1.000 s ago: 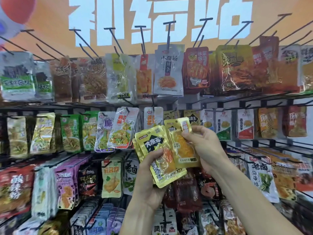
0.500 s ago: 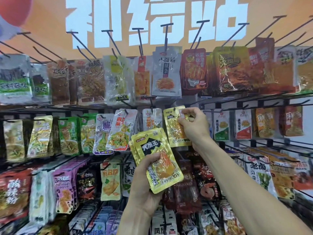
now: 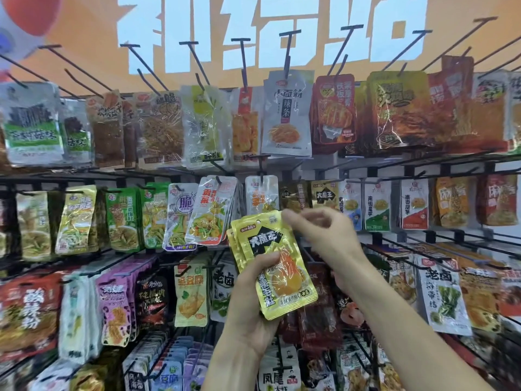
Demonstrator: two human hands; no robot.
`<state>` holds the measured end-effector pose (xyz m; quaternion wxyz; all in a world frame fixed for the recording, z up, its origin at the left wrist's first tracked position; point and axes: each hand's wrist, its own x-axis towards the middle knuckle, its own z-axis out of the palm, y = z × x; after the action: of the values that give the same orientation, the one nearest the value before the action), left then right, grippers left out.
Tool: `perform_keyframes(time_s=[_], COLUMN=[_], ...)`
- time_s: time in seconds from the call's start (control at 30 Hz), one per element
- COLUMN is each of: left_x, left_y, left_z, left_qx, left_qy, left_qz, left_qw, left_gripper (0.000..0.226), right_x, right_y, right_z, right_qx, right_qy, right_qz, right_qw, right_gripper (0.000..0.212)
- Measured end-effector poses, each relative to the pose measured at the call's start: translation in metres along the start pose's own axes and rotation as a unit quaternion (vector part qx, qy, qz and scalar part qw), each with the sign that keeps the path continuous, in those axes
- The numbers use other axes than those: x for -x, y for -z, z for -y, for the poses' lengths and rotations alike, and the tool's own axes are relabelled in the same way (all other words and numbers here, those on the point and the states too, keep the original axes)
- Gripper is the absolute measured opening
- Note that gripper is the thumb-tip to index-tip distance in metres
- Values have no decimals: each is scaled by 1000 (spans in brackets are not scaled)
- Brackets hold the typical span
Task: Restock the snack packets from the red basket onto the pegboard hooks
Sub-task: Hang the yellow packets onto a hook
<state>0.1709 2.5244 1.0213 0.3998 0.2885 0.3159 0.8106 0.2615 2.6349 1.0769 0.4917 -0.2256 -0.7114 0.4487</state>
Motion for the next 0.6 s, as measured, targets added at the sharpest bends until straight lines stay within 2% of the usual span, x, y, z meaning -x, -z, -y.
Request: perform_keyframes(time_s=[0.07,0.13,0.27,0.37,0.47,0.6], left_x=[0,1,2,3,4,5], left_y=[0,-1,-1,0,0,1], left_z=[0,0,-2,-4,-5,-4], left_qx=[-3,-4,8,28,14,7], left_qy=[1,2,3,7,-1,-5], left_qz=[0,3,5,-8,-17,-17], left_qw=[1000,1000,1000,1000,1000,1000], left_gripper=[15,19,25,35,31,12], right_x=[22,26,26,25,15,-25], right_y=[0,0,5,7,8,9], right_z=[-3,-7,-6,-7,-3,8], right_qx=[-42,-83,-148,-168,-188,-157], right_qy=[-38,-57,-80,-95,-91,-31], right_qz=[73,71,67,67,19,-67], right_qw=[996,992,984,979,978,985], right_gripper=[60,56,31,23,21,46])
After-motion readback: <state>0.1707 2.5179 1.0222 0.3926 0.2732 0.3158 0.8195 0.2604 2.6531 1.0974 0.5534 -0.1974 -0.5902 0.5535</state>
